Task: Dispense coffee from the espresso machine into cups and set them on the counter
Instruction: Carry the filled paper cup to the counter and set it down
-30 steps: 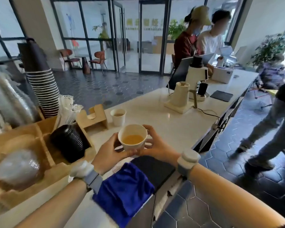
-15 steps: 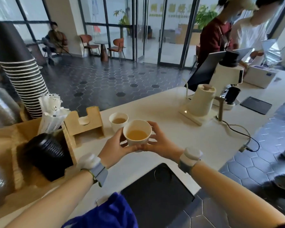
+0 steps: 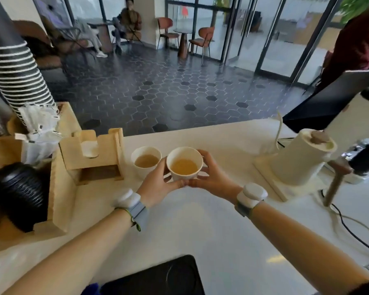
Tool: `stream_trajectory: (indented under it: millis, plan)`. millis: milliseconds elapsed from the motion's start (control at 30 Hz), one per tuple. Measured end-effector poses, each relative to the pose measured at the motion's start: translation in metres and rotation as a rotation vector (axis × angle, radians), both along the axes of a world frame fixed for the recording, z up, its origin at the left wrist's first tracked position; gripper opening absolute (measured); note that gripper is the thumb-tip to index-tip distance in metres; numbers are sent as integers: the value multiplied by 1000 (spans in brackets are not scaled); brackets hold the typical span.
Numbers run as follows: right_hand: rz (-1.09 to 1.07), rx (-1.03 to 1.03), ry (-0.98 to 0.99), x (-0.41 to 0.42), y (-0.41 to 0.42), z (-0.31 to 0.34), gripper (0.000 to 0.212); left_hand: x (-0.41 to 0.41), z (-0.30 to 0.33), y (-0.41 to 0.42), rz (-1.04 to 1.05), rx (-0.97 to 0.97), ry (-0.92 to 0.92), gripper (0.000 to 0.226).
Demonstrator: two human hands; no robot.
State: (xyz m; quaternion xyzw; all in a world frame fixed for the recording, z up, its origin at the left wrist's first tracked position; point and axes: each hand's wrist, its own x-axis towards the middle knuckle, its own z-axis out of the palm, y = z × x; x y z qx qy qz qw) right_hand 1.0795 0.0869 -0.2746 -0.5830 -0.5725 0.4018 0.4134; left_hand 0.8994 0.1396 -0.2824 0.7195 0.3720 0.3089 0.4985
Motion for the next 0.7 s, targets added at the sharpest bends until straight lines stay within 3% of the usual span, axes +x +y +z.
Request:
stream_trajectory:
  millis: [700]
  plan:
    - [126,-111,104,44,75,-47,78,49,-48,48,157,-114,11,84]
